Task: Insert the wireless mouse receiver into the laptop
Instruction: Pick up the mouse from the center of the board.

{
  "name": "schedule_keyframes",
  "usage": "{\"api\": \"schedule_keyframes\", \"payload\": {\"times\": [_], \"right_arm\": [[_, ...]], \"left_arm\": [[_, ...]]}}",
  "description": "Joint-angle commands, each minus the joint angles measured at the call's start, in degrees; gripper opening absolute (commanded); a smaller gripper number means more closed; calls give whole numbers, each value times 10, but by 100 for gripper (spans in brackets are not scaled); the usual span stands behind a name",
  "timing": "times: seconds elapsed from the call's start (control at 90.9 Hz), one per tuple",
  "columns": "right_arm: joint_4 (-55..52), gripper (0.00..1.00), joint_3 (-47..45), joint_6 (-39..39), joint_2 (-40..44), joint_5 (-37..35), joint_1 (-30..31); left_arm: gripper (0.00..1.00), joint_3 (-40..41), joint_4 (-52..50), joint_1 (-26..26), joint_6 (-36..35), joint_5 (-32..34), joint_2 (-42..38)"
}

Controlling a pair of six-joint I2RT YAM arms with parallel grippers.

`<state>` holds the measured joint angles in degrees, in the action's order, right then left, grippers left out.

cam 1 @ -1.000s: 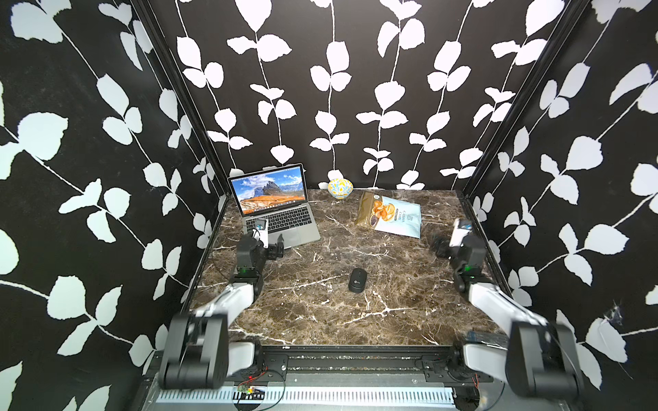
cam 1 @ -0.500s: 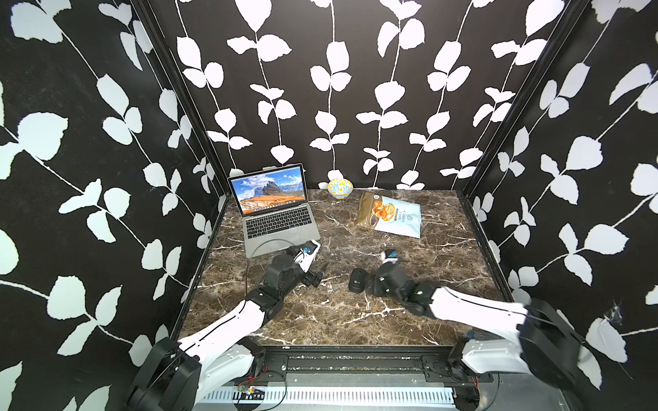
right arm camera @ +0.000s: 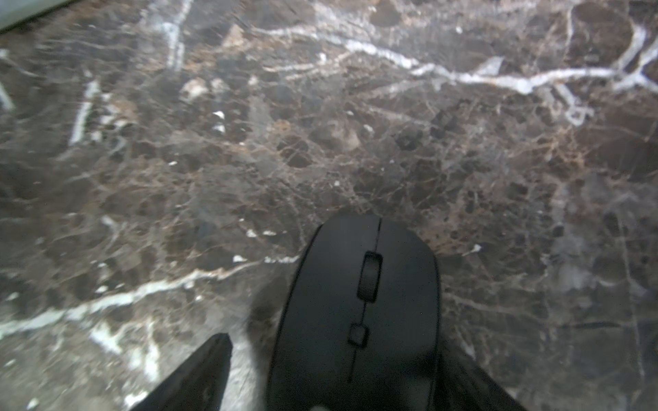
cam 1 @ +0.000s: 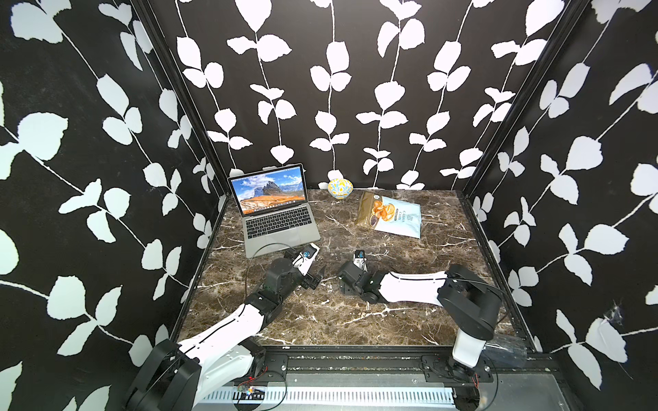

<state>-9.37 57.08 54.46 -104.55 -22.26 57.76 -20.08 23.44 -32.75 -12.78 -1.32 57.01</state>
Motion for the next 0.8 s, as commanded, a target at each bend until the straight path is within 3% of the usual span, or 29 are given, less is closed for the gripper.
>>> {"api": "schedule_keyframes", "payload": {"times": [0.0, 0.143, 0.297, 0.429, 0.605, 0.792], "right_arm": [[-31, 75, 8, 18, -15, -27, 1], [3, 54, -16, -17, -4, -6, -12], [56, 45, -70, -164, 88, 160, -68], [-30, 45, -69, -327, 187, 343, -114], [-166, 46, -44, -445, 258, 574, -166], [-272, 44, -4, -523, 263, 672, -181]], "left_arm": [[98, 9, 5, -6, -41, -22, -22], [98, 29, 32, -26, -94, -37, -29], [98, 21, 29, -90, -169, -27, 2], [98, 3, 33, -164, -253, 2, 67], [99, -33, 60, -201, -271, -53, 119], [98, -26, 109, -219, -261, -80, 120]]}}
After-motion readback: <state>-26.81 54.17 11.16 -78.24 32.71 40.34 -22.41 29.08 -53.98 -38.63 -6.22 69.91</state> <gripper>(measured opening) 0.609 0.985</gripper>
